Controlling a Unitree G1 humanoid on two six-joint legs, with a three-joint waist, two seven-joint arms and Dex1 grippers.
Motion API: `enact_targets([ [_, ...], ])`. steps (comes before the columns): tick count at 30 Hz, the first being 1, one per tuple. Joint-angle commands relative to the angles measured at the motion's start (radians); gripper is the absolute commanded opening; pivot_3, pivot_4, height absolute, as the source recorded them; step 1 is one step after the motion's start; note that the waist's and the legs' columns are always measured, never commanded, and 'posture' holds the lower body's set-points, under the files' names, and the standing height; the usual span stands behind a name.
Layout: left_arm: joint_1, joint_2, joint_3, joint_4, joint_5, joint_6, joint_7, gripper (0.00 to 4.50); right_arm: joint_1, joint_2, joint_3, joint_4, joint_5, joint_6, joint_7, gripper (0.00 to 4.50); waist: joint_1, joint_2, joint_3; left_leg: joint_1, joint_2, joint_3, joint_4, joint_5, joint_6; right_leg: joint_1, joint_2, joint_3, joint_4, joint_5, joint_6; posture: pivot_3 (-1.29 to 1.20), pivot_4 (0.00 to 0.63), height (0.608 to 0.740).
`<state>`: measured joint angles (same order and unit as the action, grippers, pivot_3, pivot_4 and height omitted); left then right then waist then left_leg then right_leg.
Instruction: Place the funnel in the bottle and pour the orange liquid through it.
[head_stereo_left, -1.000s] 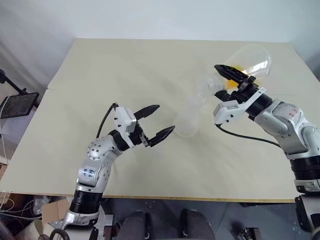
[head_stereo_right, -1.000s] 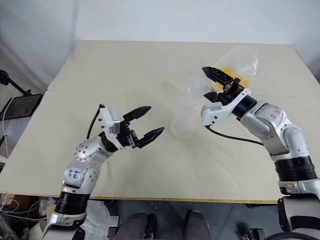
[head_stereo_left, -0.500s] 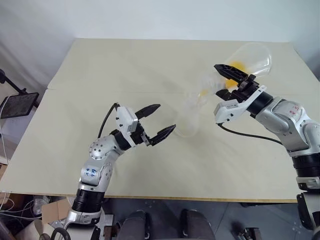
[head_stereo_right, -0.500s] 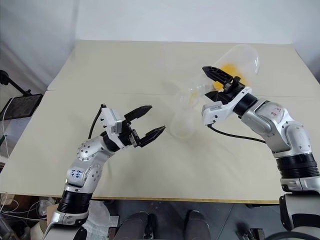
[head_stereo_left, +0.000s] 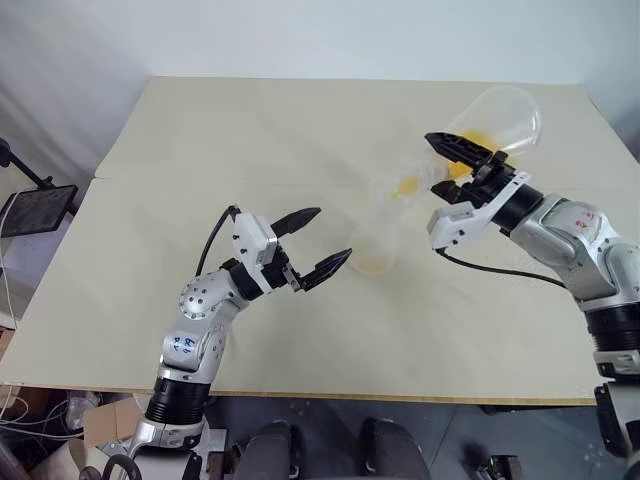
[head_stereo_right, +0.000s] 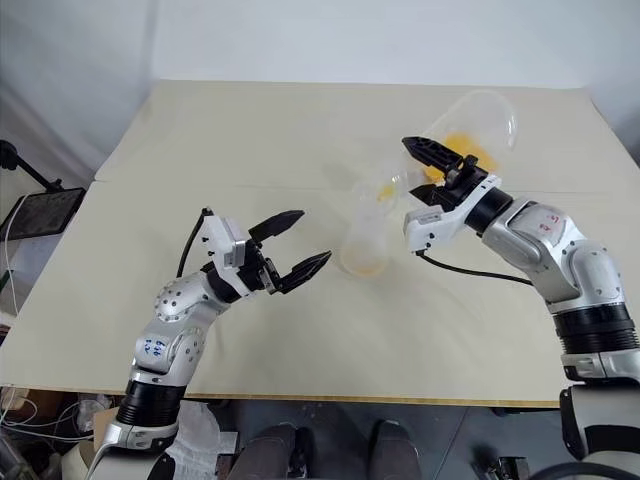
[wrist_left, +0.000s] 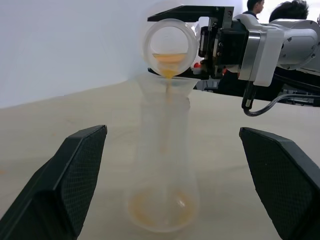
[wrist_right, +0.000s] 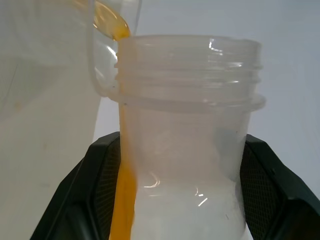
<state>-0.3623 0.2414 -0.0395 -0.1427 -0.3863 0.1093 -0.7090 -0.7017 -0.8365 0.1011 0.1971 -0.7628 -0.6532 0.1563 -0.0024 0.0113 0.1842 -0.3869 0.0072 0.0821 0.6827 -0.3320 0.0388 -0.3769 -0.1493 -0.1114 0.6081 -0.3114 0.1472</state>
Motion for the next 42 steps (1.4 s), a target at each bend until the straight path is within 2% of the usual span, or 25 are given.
enact_targets([
  [1,-0.009,-0.008,-0.005,-0.020,0.004,-0.022,0.007,4.50,-0.030,-0.034,-0.020,-0.013,-0.010,-0.005,-0.046,2.82,0.001,0.000,0.000,0.000,0.000,0.000,0.000,0.000,0.000,0.000,0.000,0.000,0.000,0.000,0.000,0.00,0.150,0.740],
  [42,-0.034,-0.066,-0.026,0.039,0.018,-0.082,0.025,4.50,-0.086,-0.091,-0.002,0.041,-0.039,-0.069,-0.106,2.82,0.000,0.000,0.000,0.000,0.000,0.000,0.000,0.000,0.000,0.000,0.000,0.000,0.000,0.000,0.000,0.00,0.150,0.740],
])
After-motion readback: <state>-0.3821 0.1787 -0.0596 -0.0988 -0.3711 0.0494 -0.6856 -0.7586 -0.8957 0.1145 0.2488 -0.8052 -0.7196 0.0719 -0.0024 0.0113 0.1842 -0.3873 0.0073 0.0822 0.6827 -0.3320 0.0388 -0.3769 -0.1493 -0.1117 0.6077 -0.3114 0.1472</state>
